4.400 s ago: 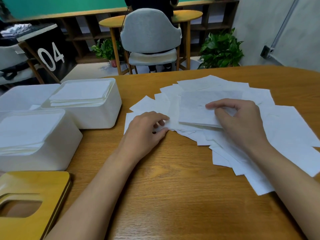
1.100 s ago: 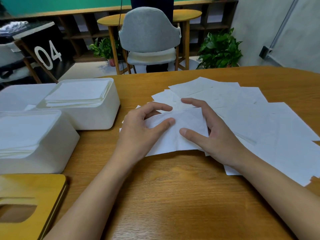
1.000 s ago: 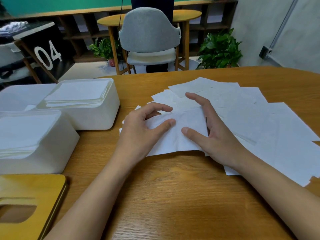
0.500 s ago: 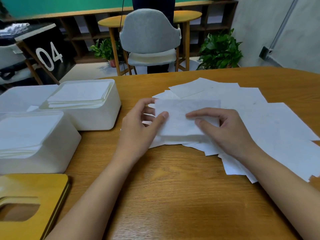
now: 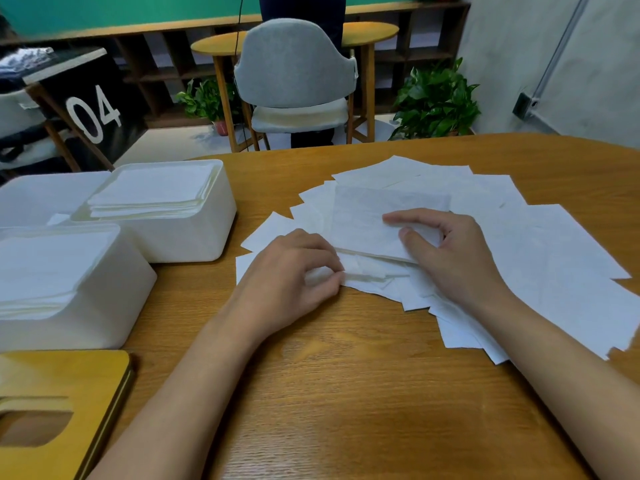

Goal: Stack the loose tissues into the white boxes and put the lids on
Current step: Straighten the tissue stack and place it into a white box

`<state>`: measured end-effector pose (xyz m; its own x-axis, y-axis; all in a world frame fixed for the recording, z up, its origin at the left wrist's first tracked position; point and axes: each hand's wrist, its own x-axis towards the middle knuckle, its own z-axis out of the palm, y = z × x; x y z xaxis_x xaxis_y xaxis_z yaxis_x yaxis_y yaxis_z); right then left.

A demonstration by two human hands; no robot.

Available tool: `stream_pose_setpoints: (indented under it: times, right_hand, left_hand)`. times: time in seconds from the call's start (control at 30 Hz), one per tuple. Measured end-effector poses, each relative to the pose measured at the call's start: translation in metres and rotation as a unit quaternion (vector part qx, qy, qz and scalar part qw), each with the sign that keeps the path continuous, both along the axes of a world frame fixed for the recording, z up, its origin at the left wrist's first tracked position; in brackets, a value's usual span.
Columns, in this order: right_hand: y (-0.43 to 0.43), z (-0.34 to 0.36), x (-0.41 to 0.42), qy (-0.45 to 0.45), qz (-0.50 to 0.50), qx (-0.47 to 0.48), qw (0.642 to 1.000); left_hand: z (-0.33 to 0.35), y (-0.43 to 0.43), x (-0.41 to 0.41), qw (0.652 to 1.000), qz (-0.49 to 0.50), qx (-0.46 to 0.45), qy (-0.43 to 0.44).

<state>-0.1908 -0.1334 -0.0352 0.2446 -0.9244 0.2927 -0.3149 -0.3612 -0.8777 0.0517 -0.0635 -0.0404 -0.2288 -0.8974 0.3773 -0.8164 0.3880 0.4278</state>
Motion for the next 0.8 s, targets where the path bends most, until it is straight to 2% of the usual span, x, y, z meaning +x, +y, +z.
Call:
stream_pose_setpoints:
  times: [0.17, 0.37, 0.47, 0.53, 0.67, 0.8]
  right_hand:
    - [0.002, 0.003, 0.0, 0.018, 0.004, 0.001, 1.0]
    - [0.015, 0.005, 0.005, 0.07, 0.089, -0.064, 0.992]
    - [0.019, -0.003, 0.012, 0.061, 0.08, -0.115, 0.988]
    - [0.017, -0.003, 0.013, 0.029, 0.066, -0.107, 0.992]
    - [0.014, 0.01, 0.005, -0.096, 0.059, -0.002, 0.994]
    - [0.014, 0.016, 0.003, -0.109, 0.085, 0.04, 0.99]
  left_hand:
    - [0.006, 0.003, -0.005, 0.998, 0.01, -0.057, 0.034]
    - [0.011, 0.006, -0.017, 0.988, 0.007, -0.148, 0.05]
    - [0.012, 0.007, -0.022, 0.98, -0.006, -0.181, 0.08]
    - [0.014, 0.007, -0.022, 0.98, 0.011, -0.146, 0.134]
    - [0.021, 0.01, -0.017, 0.961, 0.057, -0.001, 0.269]
    - [0.026, 0.009, -0.012, 0.948, 0.066, -0.002, 0.311]
